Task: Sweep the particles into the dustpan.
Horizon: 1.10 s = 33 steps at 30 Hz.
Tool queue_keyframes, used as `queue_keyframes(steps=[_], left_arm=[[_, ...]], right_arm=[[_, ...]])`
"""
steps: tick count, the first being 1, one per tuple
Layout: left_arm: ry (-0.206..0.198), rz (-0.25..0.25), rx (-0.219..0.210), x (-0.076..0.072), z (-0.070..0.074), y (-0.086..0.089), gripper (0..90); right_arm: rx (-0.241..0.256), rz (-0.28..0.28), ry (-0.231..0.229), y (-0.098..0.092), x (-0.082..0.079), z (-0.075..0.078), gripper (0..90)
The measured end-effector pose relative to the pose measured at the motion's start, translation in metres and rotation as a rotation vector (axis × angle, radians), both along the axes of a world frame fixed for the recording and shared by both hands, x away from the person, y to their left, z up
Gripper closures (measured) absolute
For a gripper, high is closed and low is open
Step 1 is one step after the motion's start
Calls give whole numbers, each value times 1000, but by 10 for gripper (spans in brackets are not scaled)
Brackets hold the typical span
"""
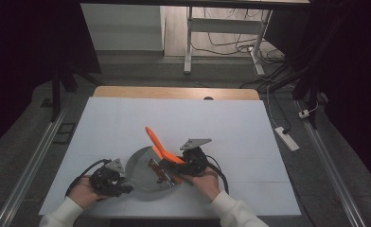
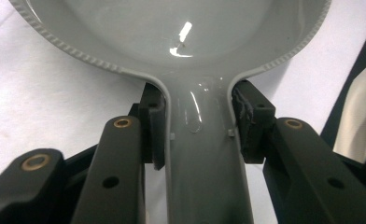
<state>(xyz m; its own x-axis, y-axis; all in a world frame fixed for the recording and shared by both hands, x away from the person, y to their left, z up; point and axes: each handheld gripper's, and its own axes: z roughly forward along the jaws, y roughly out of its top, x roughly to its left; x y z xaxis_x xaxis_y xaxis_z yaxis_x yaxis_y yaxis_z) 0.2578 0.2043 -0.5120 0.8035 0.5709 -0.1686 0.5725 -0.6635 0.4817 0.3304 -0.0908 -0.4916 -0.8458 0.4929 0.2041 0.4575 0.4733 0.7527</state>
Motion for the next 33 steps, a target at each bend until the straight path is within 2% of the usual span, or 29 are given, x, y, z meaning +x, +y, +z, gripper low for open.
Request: queue_keyframes(steps=[1,4,7,10,14,18,22,27,29,33], left_arm=[[1,-6,3,0,0,0,616],[-1,-7,6,0,-1,-1,615],[0,-7,3,0,-1,0,616],[1,-6,0,-1,0,2,615],[-2,-11,-3,-4,2,7,615],[-1,-15,4,-5,5,8,616],[-1,-15,11,-5,6,7,616],[-4,-13,15,-5,6,4,617],[-3,-13,15,-5,6,4,617],[-5,-17,14,-4,5,5,616]], right_arm=[[22,5,15,1,-1,3,700],[2,-5,-55,-2,-3,12,700],[8,-56,-73,-16,3,18,700],[-66,-117,-133,-30,7,18,700],[-113,-137,-108,-42,8,8,699],[-160,-132,-102,-42,5,0,699],[-149,-113,-91,-36,-1,-3,700],[-98,-102,-41,-28,-11,-6,698],[-84,-72,-32,-21,-15,-6,699],[-12,-28,4,-15,-22,2,700]])
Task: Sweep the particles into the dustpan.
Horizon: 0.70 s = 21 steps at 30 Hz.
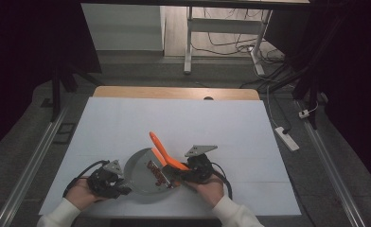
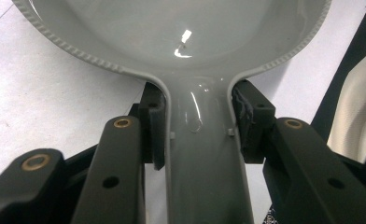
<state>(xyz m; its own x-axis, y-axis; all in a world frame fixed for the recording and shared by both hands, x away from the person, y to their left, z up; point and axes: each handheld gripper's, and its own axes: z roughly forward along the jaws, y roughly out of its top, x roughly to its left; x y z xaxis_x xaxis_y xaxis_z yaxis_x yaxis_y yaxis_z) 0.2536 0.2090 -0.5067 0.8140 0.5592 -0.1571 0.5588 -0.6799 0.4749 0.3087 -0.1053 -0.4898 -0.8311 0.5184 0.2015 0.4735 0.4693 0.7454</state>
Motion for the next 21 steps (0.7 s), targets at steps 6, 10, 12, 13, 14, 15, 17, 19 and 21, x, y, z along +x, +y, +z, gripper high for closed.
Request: queue_keyframes(steps=[6,10,12,13,14,15,17,19,21], left_arm=[[4,5,-7,0,-2,0,616],[4,6,-6,0,-3,0,616],[4,6,-5,0,-3,0,616],[4,6,-5,0,-3,0,617],[3,6,-4,0,-3,0,616],[4,5,-5,0,-3,0,616],[4,5,-2,1,-3,0,616],[6,1,-2,1,-4,-1,617],[6,4,-2,1,-4,-2,616]], right_arm=[[-3,-62,-54,-15,8,7,700],[-60,-102,-70,-26,17,3,699],[-100,-111,-79,-27,20,-1,699],[-118,-116,-86,-27,20,-3,699],[-122,-122,-100,-27,21,-5,699],[-126,-130,-108,-27,23,-6,700],[-133,-139,-131,-26,28,-6,699],[-108,-145,-110,-25,32,-7,700],[-94,-143,-96,-22,29,-8,700]])
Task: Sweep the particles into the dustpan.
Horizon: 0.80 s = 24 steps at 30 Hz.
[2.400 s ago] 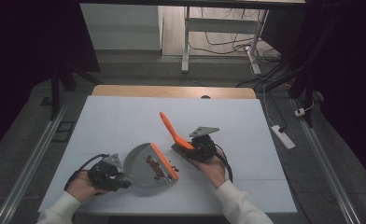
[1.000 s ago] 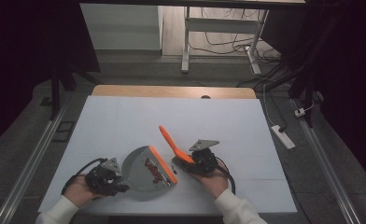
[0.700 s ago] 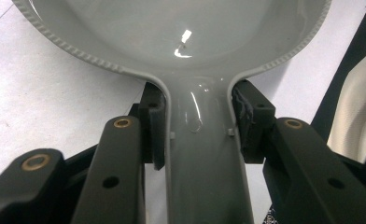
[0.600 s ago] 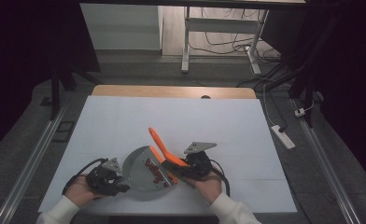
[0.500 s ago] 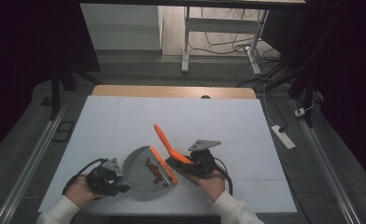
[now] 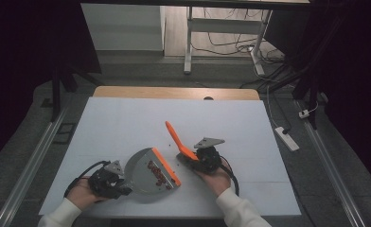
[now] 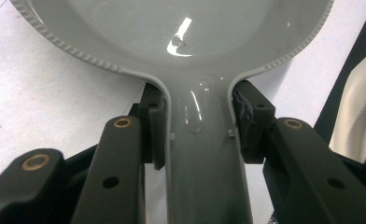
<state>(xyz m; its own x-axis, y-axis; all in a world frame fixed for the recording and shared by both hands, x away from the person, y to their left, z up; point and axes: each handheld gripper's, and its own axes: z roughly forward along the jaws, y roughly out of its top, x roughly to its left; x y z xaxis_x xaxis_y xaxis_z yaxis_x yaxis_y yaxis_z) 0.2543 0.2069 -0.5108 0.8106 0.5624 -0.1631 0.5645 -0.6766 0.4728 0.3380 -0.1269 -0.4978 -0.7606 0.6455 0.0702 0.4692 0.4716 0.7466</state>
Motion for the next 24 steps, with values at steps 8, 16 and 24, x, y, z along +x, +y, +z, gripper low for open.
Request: queue_keyframes(steps=[8,16,24], left_arm=[[0,1,-2,0,-1,0,616],[-3,27,-3,3,-3,2,617],[-10,57,-7,7,-4,6,618]], right_arm=[[86,147,106,21,-23,5,700],[135,2,20,-10,0,18,700],[73,-27,-23,-11,26,12,700]])
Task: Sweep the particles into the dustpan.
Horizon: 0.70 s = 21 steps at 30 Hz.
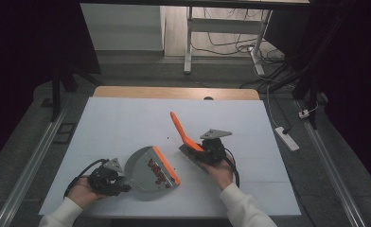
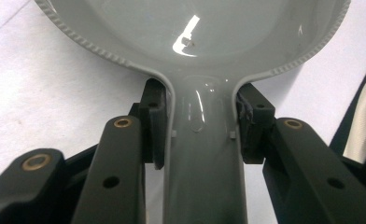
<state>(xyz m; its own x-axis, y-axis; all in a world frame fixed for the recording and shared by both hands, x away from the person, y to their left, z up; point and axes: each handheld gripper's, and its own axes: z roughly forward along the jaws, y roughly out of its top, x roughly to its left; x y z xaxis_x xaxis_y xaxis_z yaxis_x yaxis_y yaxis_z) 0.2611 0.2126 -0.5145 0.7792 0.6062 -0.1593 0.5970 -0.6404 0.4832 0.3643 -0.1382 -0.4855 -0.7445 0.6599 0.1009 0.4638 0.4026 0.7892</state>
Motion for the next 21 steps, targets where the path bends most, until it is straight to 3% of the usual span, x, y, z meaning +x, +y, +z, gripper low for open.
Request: queue_keyframes(steps=[9,12,15,19,21], left_arm=[[2,24,-5,2,-1,7,618],[1,24,-7,2,-1,7,618],[1,20,-13,2,-1,7,618],[1,19,-12,2,-1,7,618],[1,20,-11,2,-1,7,618]], right_arm=[[-47,3,-11,39,67,-8,700],[-73,-4,-12,50,81,-15,700],[-54,21,4,55,83,-16,700],[-65,112,34,69,61,-16,700],[-16,172,86,74,48,-15,701]])
